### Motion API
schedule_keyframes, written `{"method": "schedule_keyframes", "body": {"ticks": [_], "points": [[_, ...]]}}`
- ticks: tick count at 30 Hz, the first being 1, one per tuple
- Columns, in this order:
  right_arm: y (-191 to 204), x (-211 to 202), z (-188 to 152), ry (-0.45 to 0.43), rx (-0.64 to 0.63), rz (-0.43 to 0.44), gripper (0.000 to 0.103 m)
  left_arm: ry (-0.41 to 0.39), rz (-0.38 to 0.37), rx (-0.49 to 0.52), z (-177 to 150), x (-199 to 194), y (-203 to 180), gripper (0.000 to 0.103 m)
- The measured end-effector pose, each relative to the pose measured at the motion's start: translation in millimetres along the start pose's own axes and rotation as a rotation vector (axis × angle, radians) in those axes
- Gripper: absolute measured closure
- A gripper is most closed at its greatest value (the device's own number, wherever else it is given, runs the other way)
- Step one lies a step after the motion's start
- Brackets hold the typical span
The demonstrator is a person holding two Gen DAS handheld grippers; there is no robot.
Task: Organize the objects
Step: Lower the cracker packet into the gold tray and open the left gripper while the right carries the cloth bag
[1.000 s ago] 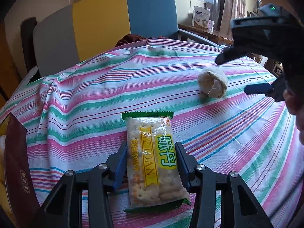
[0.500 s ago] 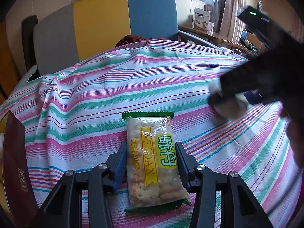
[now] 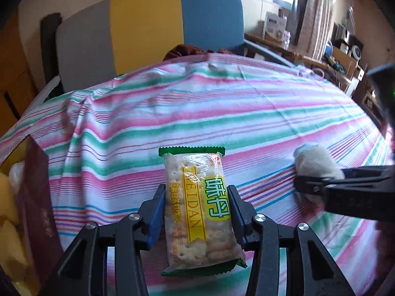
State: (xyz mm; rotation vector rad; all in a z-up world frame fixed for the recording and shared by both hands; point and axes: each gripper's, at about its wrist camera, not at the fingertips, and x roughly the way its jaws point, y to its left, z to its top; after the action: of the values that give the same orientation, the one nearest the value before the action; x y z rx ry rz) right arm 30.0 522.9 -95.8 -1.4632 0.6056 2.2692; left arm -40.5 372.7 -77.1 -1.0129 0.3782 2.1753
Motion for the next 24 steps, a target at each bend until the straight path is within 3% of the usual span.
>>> {"method": "schedule_keyframes", "body": {"ticks": [10, 24], "points": [[3.5, 0.4, 1.1, -0.010, -0.034, -0.022, 0.051, -0.106, 0.053, -0.067, 5.3, -91.2, 26.0, 0.055], [8.9, 2.8, -1.5, -0.030, -0.080, -0.055, 0.051, -0.148, 0.169, -0.150, -35.3, -157.0, 86.2, 0.055]]}}
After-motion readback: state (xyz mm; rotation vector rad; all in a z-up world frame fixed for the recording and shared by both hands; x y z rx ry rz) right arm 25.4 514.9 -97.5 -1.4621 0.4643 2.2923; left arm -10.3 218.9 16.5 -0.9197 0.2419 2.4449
